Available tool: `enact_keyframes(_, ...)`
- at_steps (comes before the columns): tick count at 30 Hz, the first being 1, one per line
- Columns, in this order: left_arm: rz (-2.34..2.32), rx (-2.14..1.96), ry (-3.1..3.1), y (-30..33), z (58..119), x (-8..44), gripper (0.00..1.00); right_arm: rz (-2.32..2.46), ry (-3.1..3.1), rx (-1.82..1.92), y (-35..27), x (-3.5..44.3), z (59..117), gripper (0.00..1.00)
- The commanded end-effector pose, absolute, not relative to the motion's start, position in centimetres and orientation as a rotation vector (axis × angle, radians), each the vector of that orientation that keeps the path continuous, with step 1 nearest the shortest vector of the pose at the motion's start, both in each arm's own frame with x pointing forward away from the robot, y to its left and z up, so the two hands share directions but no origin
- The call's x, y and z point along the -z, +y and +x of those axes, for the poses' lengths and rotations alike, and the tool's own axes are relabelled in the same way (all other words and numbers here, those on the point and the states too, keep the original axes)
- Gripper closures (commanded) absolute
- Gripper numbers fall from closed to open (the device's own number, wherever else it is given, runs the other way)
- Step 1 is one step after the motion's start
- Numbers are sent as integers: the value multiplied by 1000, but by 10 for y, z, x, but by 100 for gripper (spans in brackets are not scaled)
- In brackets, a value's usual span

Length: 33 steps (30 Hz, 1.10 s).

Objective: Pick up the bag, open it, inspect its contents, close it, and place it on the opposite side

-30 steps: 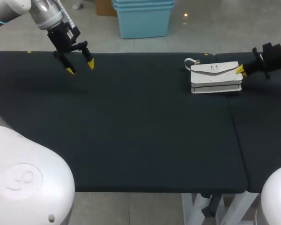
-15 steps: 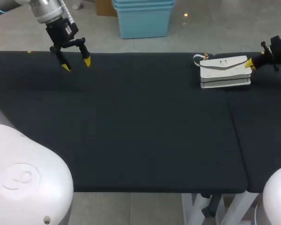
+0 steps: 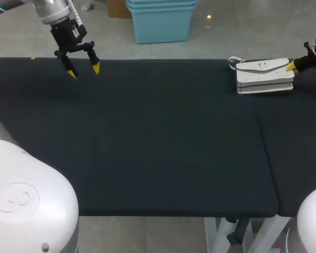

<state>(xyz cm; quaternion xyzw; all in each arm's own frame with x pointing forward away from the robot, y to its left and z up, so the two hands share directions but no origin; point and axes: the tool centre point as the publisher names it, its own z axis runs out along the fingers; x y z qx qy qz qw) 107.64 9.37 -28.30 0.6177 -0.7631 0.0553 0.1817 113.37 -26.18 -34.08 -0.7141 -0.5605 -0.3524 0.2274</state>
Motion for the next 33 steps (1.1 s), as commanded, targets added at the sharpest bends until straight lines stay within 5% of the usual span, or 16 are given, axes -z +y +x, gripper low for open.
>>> enact_keyframes(1,1747,-151,-2170,93,1076,279,0,-1877,-1570,886,-274,340,1144,100)
enact_keyframes(17,1799,-121,-2225,92,1070,269,0,-1890,-1626,835,-290,356,1165,99)
enact_keyframes(21,1821,-146,-2237,92,1069,266,0,-1902,-1629,834,-294,356,1165,53)
enact_keyframes(22,1817,-151,-2240,92,1069,265,0,-1904,-1629,834,-296,355,1165,9)
enact_keyframes(23,1822,-152,-2245,92,1069,264,0,-1906,-1628,834,-296,355,1165,0)
enact_keyframes(33,1840,-163,-2261,91,1068,262,0,-2213,-1702,725,-308,321,1148,0)
